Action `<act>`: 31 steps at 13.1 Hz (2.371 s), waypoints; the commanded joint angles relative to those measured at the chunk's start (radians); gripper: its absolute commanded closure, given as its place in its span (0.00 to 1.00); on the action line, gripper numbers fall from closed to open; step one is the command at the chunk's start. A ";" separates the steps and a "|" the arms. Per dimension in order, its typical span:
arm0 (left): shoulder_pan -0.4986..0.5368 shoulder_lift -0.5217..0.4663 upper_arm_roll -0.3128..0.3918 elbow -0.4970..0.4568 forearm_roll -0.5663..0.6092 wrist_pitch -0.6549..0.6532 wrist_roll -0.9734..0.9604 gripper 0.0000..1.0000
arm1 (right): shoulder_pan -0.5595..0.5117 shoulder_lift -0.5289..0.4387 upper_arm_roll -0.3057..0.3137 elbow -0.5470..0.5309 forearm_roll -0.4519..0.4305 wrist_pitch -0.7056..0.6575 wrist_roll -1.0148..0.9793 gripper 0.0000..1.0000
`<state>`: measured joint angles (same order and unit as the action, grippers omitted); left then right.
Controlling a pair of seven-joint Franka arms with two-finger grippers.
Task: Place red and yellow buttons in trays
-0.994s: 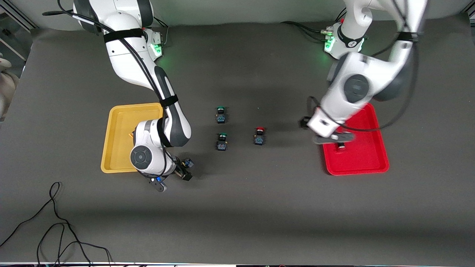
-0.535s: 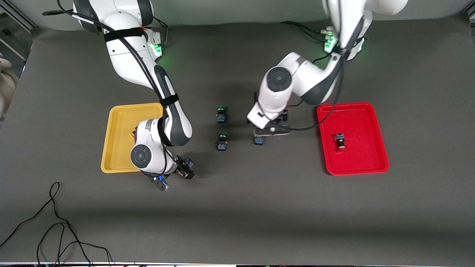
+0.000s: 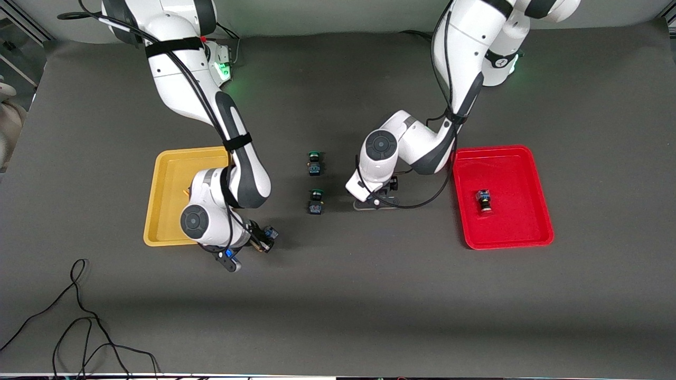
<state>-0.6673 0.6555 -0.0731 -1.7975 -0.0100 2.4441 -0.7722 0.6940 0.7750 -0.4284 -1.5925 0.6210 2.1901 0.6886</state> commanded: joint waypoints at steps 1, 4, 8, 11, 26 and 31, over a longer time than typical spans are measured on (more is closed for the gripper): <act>-0.020 0.012 0.015 0.024 0.016 -0.008 -0.027 0.64 | -0.008 -0.185 -0.083 -0.083 0.011 -0.169 -0.108 0.82; -0.017 0.006 0.015 0.052 0.013 -0.025 -0.071 1.00 | 0.009 -0.328 -0.199 -0.137 -0.151 -0.291 -0.187 0.82; 0.009 -0.100 0.023 0.059 -0.002 -0.153 -0.058 1.00 | 0.005 -0.427 -0.236 -0.372 -0.320 -0.063 -0.314 0.83; 0.115 -0.271 0.015 -0.001 -0.059 -0.272 0.016 1.00 | 0.004 -0.386 -0.237 -0.475 -0.305 0.120 -0.359 0.83; 0.664 -0.227 0.052 -0.324 0.041 -0.068 0.659 0.72 | 0.013 -0.283 -0.231 -0.488 -0.027 0.165 -0.518 0.00; 0.666 -0.334 0.065 -0.231 0.044 -0.299 0.666 0.00 | 0.013 -0.295 -0.231 -0.486 -0.027 0.162 -0.518 0.00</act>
<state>0.0058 0.4145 -0.0218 -2.0689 0.0192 2.2794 -0.1150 0.6970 0.4884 -0.6528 -2.0796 0.5655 2.3414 0.1935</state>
